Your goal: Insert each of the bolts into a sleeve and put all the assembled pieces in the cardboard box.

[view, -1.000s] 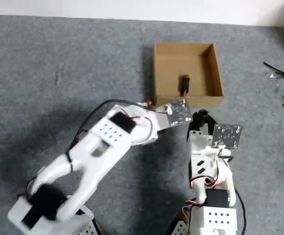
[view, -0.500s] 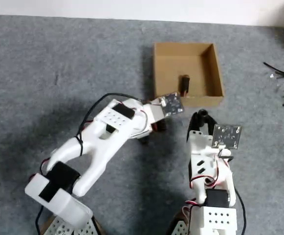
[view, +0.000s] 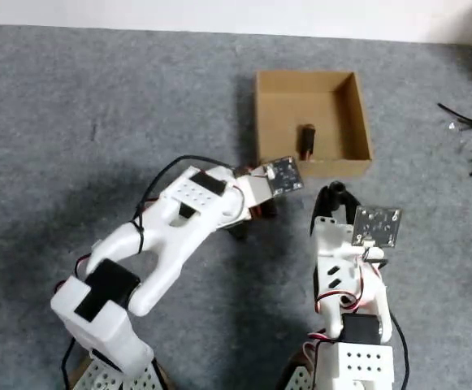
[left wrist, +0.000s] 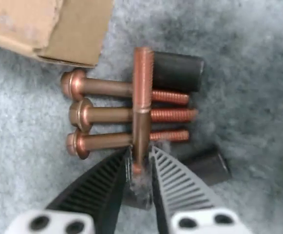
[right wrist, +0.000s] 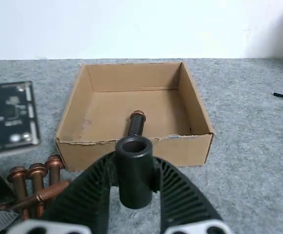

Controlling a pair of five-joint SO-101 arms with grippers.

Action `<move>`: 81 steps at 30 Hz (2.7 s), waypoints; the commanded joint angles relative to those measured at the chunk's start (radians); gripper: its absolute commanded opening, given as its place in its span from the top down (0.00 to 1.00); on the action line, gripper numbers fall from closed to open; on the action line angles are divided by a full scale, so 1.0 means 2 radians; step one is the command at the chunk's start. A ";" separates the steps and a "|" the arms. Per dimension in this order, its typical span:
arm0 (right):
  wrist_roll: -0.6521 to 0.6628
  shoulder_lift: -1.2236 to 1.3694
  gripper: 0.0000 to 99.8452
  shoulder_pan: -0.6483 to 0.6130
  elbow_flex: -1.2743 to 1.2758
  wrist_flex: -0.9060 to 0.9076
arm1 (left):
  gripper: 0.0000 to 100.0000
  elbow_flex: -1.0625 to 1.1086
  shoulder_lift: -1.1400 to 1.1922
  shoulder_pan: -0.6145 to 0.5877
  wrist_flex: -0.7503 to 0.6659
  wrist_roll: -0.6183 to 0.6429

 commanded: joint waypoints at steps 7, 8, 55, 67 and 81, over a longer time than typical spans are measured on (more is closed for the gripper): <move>0.005 -0.008 1.00 0.004 0.026 0.000 | 0.94 -0.049 0.041 -0.003 -0.007 -0.015; 0.005 -0.008 1.00 0.004 0.026 0.000 | 0.94 -0.049 0.042 -0.003 -0.007 -0.015; 0.005 -0.008 1.00 0.004 0.027 -0.001 | 0.99 -0.080 -0.105 -0.261 0.433 -0.565; 0.005 -0.008 1.00 0.004 0.027 -0.001 | 0.98 -0.334 0.122 -0.270 0.475 -0.507; 0.006 -0.008 1.00 0.004 0.027 -0.001 | 0.81 -0.547 0.241 -0.259 0.477 -0.074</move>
